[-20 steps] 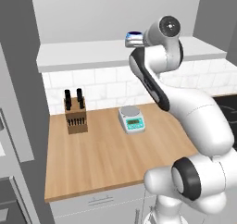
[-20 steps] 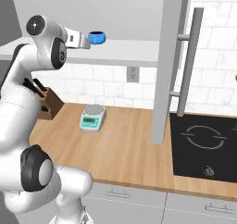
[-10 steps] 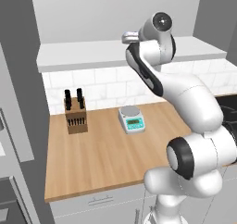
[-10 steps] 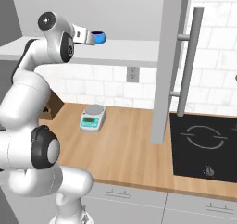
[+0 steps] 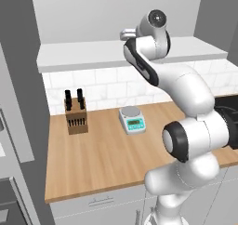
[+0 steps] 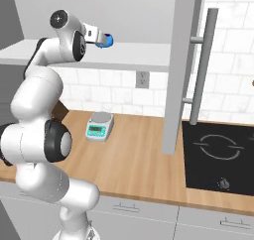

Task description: Gather all objects into one cabinet and sort the glasses and bowls to opposite sides.

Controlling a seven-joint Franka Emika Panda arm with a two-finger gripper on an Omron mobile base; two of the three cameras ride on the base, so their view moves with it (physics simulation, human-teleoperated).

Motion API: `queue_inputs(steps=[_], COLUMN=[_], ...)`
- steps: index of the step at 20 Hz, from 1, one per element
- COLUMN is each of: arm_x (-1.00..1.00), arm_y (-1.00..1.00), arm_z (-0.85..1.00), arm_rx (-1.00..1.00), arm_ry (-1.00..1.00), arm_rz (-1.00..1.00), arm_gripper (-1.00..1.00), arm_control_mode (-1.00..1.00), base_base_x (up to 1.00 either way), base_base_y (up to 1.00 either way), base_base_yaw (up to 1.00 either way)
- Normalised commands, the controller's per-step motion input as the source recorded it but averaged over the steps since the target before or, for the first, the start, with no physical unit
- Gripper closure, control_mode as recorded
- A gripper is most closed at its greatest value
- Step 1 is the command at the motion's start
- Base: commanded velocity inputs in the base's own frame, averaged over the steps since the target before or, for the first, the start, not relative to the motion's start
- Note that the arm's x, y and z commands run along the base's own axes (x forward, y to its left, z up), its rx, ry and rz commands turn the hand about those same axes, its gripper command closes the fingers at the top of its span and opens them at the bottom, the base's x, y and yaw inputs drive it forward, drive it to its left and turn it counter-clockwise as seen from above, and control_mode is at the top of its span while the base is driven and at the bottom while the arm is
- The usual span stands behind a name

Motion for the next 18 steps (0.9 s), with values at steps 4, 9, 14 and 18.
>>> queue_inputs(steps=[4, 9, 14, 18], arm_x=[0.24, 0.20, 0.30, 0.25], arm_y=[0.00, 0.00, -0.05, -0.20], arm_z=[-0.24, -0.22, -0.01, 0.00], arm_rx=[0.00, 0.00, 0.00, 0.01], arm_ry=[0.00, 0.00, 0.00, 0.00], arm_rz=[0.00, 0.00, 0.00, 0.00], arm_gripper=[-1.00, -1.00, -1.00, -1.00], arm_control_mode=[-1.00, -1.00, -1.00, -1.00], base_base_x=[0.00, 0.00, 0.00, 0.00], base_base_y=[0.00, 0.00, 0.00, 0.00], base_base_yaw=[0.00, 0.00, 0.00, 0.00])
